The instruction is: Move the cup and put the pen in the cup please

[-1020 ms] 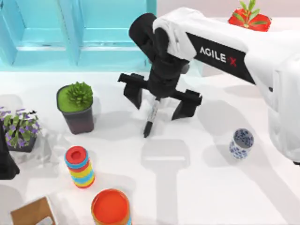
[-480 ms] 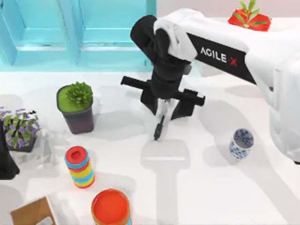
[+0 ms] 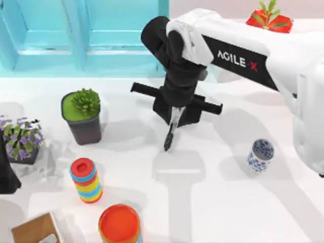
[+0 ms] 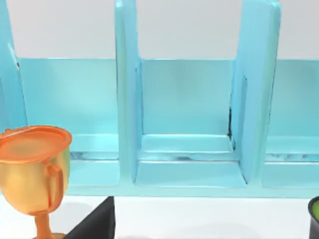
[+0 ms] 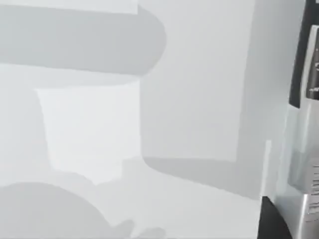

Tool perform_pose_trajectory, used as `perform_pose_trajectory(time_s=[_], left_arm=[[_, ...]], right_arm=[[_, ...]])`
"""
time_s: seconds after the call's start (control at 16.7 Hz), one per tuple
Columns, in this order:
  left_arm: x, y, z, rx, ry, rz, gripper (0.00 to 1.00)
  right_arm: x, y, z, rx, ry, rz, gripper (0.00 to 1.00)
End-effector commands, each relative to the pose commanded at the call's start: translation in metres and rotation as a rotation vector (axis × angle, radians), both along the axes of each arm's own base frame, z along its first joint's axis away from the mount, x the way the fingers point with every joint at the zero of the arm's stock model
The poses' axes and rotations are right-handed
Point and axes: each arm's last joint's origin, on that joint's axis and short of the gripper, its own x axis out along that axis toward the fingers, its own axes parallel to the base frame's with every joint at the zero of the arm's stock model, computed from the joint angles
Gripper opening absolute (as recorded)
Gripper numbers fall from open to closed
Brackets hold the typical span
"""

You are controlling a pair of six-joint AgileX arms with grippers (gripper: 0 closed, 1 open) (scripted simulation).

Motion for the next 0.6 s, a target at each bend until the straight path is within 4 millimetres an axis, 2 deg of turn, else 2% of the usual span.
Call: perform_pose_trajectory(time_s=[0.18,0.48,0.6], left_arm=[[0.0,0.0,0.0,0.0,0.0,0.0,1.0],[0.0,0.0,0.0,0.0,0.0,0.0,1.0],[0.0,0.0,0.0,0.0,0.0,0.0,1.0]], right_arm=[[-0.018,0.002,0.022,-0.006,-0.002,-0.001,0.0],[-0.068,0.002,0.073,-0.005,-0.004,-0.003,0.0],[-0.086,0.001,0.088,-0.001,-0.001,-0.002,0.0]])
